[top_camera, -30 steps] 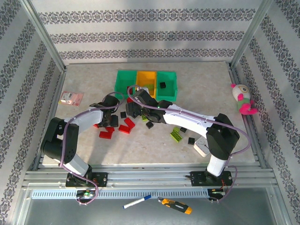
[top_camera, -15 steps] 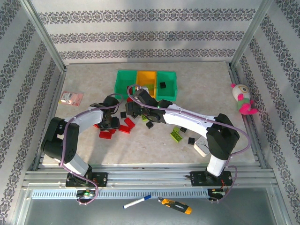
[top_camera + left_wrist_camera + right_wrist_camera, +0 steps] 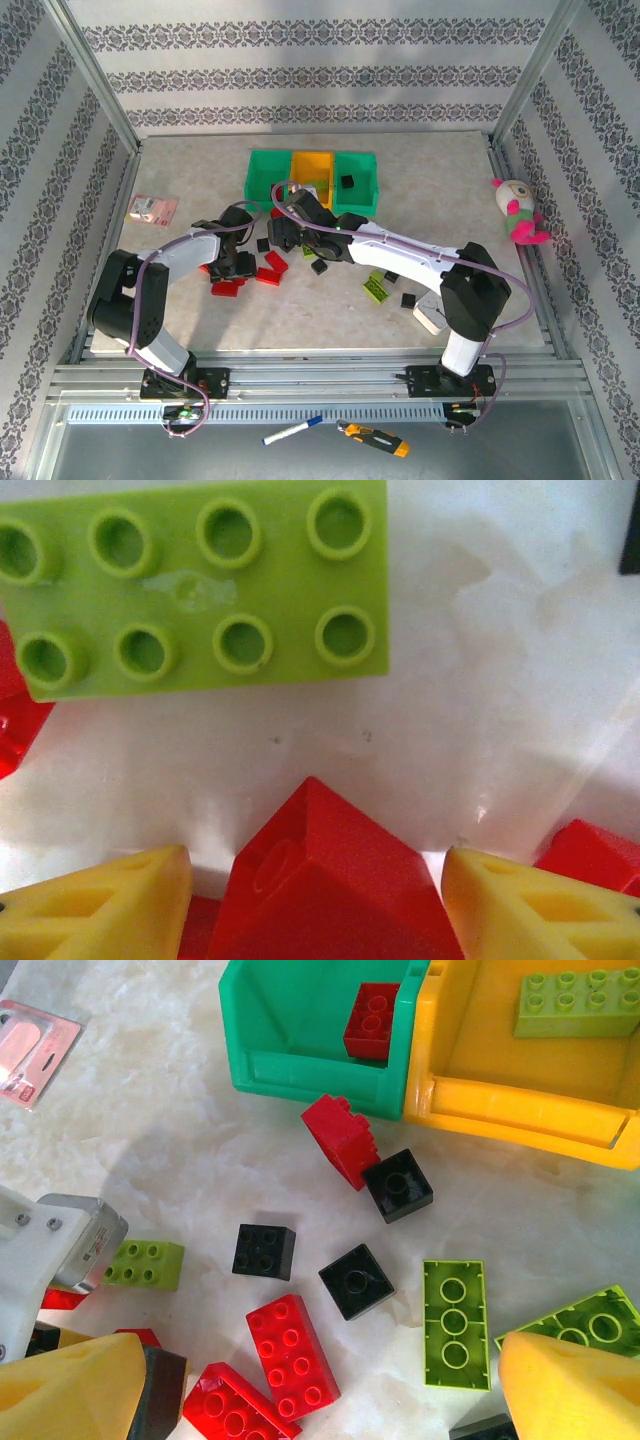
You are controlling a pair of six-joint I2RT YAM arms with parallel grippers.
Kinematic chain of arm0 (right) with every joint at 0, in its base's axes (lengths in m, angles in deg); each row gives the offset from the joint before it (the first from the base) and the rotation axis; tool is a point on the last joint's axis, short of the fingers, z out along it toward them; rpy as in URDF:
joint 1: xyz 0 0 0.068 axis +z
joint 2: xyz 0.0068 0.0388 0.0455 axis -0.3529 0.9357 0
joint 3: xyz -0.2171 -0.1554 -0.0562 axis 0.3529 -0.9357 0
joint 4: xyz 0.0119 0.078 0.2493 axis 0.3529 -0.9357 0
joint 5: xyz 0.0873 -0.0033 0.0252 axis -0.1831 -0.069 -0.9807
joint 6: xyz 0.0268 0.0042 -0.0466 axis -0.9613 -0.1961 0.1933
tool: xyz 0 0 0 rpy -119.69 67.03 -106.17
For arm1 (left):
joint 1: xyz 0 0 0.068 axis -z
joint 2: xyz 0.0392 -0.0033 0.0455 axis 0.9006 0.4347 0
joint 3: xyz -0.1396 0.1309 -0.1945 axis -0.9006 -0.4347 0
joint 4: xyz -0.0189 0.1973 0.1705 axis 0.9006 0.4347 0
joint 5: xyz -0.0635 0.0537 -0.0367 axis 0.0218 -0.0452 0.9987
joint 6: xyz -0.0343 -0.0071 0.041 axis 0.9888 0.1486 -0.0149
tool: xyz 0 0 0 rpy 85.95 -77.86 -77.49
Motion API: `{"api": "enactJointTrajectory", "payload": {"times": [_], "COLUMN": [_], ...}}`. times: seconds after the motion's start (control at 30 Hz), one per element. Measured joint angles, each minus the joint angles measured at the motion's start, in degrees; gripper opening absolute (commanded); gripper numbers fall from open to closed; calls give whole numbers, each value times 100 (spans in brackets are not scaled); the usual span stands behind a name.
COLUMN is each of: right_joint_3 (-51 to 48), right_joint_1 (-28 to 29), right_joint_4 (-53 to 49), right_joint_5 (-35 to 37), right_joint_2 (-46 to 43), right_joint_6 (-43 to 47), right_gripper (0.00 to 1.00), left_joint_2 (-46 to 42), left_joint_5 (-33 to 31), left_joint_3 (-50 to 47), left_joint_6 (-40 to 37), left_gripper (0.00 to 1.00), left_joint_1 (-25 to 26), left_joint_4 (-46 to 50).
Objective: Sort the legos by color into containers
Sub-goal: Pick up the lego from the middle-left of the table.
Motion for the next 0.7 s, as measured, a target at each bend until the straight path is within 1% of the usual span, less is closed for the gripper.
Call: {"api": "enactJointTrajectory", "payload": {"times": [0.1, 0.23, 0.27, 0.6, 0.7], "right_joint_3": [2, 2, 0, 2, 0], "right_joint_1": [2, 39, 63, 76, 76], "right_joint_4": [0, 0, 0, -50, -114], "right_joint_5": [0, -2, -2, 4, 44], "right_joint_2": [0, 0, 0, -2, -48], "right_joint_6": [-7, -20, -20, -20, -20], "right_gripper": [91, 91, 91, 91, 91], "left_joint_2": [-92, -122, -122, -101, -101], "left_joint_5": [28, 101, 109, 107, 81], "left_joint_3": [-7, -17, -20, 55, 210], "left_joint_6": [-2, 11, 7, -2, -9], "left_gripper": [63, 48, 46, 44, 44], "left_joint_1": [-2, -2, -2, -2, 0], "left_joint_4": [59, 59, 59, 129, 232]}}
